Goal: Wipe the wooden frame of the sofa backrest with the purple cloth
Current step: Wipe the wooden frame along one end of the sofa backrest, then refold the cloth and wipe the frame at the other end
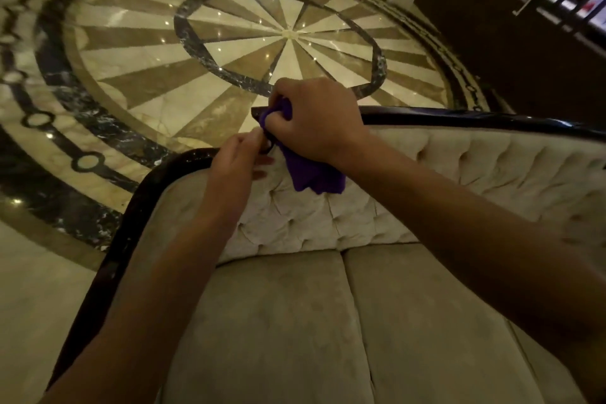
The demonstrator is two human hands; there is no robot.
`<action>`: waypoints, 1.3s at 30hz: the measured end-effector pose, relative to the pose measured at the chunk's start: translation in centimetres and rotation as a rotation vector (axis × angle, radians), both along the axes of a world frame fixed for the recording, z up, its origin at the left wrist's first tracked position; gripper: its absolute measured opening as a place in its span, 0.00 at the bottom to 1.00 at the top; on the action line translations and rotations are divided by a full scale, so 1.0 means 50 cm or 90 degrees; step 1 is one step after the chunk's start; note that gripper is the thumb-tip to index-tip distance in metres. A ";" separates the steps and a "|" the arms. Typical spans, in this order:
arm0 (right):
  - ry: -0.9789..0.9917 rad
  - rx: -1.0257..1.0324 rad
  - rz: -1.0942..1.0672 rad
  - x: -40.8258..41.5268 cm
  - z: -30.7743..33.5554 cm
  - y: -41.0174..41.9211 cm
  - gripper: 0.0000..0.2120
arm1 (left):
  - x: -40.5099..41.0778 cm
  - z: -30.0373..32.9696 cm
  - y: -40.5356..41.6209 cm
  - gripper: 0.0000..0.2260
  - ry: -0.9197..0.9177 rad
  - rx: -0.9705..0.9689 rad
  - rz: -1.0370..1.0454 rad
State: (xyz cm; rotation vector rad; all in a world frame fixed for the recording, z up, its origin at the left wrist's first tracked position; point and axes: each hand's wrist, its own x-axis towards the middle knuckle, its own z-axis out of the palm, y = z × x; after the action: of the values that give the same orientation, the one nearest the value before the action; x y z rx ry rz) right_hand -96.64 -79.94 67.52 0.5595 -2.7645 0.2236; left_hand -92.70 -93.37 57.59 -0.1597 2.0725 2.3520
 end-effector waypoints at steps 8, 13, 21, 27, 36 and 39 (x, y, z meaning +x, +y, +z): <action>-0.201 -0.428 -0.028 0.160 0.024 0.165 0.08 | 0.158 0.092 0.107 0.16 0.041 0.012 -0.010; -0.500 -0.680 0.026 0.310 -0.040 0.228 0.10 | 0.299 0.066 0.127 0.25 0.033 -0.017 -0.204; -0.547 -0.858 -0.178 0.588 -0.130 0.195 0.11 | 0.523 0.008 0.088 0.13 0.039 -0.120 -0.258; -0.636 -1.057 -0.250 0.793 -0.167 0.174 0.23 | 0.629 0.036 0.071 0.11 0.103 -0.179 -0.315; -0.527 -0.815 -0.292 1.012 -0.192 0.276 0.25 | 0.732 0.035 0.160 0.15 0.127 -0.245 -0.427; -0.485 -0.748 -0.334 1.064 -0.197 0.336 0.22 | 0.749 0.031 0.222 0.13 0.140 -0.274 -0.520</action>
State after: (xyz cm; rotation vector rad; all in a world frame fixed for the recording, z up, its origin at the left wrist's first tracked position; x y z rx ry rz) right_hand -43.45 -63.12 57.66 -0.6598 -2.5702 2.0230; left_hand -55.24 -82.25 59.14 0.8137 2.1140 1.4820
